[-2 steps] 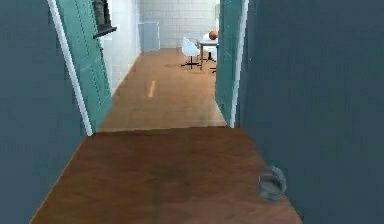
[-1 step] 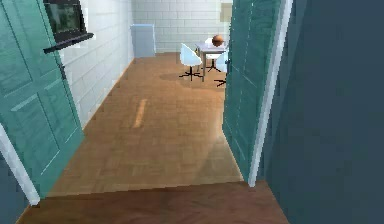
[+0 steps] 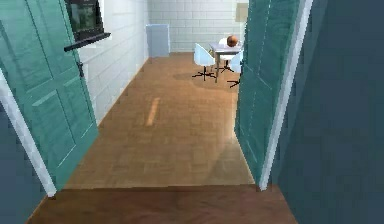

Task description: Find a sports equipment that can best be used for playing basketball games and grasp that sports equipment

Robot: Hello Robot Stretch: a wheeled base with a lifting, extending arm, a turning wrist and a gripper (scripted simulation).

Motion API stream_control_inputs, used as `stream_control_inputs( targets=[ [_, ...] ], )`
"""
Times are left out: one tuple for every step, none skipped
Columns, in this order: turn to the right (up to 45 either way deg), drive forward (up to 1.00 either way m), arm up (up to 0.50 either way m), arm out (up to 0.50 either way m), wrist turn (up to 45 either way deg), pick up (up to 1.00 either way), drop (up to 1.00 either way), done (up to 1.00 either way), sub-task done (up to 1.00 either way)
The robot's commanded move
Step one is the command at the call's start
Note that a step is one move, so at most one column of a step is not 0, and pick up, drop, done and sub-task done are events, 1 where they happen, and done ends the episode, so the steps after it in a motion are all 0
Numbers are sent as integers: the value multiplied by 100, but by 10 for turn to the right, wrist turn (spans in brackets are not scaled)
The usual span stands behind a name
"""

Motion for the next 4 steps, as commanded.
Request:
stream_control_inputs(
  targets=[
    [0,100,0,0,0,0,0,0,0],
    [0,100,0,0,0,0,0,0,0],
    [0,40,0,0,0,0,0,0,0],
    [150,0,0,0,0,0,0,0,0]
  ],
)
